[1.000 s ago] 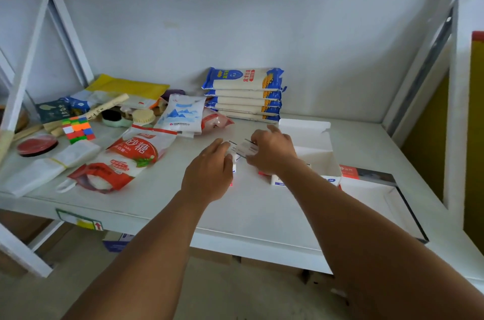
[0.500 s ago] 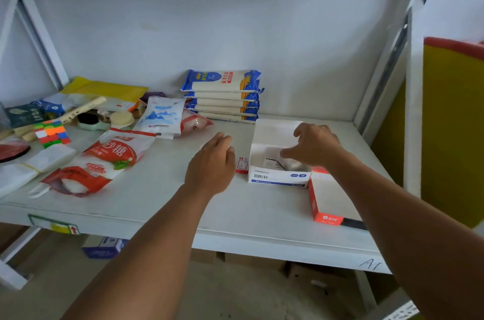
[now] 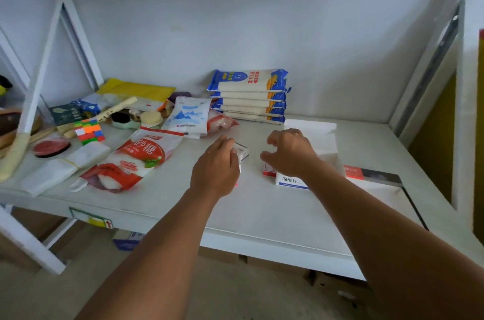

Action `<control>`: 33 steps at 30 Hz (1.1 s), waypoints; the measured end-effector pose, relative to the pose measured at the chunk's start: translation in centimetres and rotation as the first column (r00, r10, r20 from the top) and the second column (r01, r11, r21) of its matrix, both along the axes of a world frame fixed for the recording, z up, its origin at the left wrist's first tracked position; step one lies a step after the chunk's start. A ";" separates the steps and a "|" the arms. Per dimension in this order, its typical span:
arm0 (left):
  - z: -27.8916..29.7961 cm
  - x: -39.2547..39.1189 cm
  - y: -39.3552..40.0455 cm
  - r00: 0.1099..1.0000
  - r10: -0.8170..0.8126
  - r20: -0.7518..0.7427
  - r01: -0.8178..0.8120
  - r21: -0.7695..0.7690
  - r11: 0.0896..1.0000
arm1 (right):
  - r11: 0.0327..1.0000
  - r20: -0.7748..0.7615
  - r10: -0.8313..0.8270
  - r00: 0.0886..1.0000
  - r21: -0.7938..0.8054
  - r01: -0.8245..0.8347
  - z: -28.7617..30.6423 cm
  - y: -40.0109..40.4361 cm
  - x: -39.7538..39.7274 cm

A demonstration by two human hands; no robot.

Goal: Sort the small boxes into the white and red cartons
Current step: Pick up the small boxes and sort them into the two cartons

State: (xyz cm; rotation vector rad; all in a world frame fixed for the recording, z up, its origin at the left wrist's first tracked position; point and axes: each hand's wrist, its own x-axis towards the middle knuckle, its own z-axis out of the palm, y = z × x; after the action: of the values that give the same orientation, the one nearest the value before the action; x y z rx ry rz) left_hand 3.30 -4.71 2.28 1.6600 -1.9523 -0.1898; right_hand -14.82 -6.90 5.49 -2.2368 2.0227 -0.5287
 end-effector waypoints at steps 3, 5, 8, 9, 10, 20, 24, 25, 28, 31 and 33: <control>-0.6 1.4 -0.4 0.999 0.030 0.014 -0.030 -0.006 1.000 | 0.998 -0.040 0.054 0.998 -0.008 -0.055 -0.8 -0.4 2.7; -1.0 2.0 -0.7 0.999 0.035 0.007 -0.035 -0.030 0.999 | 0.997 -0.111 0.071 0.991 0.017 -0.070 -1.5 -1.0 4.1; -1.6 2.0 -1.2 0.999 0.039 -0.014 -0.040 -0.033 0.999 | 0.995 -0.182 0.079 0.980 0.071 -0.067 -2.5 -2.4 5.5; -1.7 2.0 -1.3 0.999 0.041 -0.017 -0.041 -0.027 0.999 | 0.994 -0.192 0.085 0.978 0.080 -0.071 -2.7 -2.8 5.8; -1.9 2.0 -1.5 0.999 0.042 -0.018 -0.043 -0.020 0.999 | 0.993 -0.201 0.096 0.975 0.087 -0.080 -2.9 -3.1 6.1; -2.9 2.3 -2.6 0.999 0.054 -0.007 -0.054 0.009 0.998 | 0.995 -0.195 0.069 0.978 -0.053 -0.081 -3.1 -3.9 6.1; -2.6 2.0 -2.4 0.998 0.054 -0.018 -0.054 0.016 0.998 | 0.998 -0.062 0.017 0.998 -0.065 -0.021 0.3 -2.9 4.0; -2.4 1.8 -2.3 0.998 0.055 -0.023 -0.054 0.015 0.998 | 0.998 -0.024 -0.017 1.000 -0.064 0.015 1.3 -2.5 3.1; -1.6 1.0 -1.7 0.998 0.032 -0.051 -0.033 -0.009 0.999 | 0.985 0.056 -0.138 0.989 -0.094 0.143 3.4 -0.7 -0.1; -0.6 -0.2 -0.8 0.996 -0.007 -0.085 0.003 -0.053 0.999 | 0.954 0.073 -0.268 0.961 -0.123 0.275 3.5 1.1 -2.8; -0.1 -0.8 -0.3 0.996 -0.021 -0.081 0.014 -0.077 0.997 | 0.943 0.064 -0.310 0.949 -0.107 0.315 2.9 2.0 -3.6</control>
State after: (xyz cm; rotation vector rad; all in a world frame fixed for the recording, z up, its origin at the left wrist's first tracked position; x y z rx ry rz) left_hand 2.55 -5.03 2.21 1.5620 -1.8900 -0.1847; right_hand -18.43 -4.91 8.40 -1.9447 2.3961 -0.7347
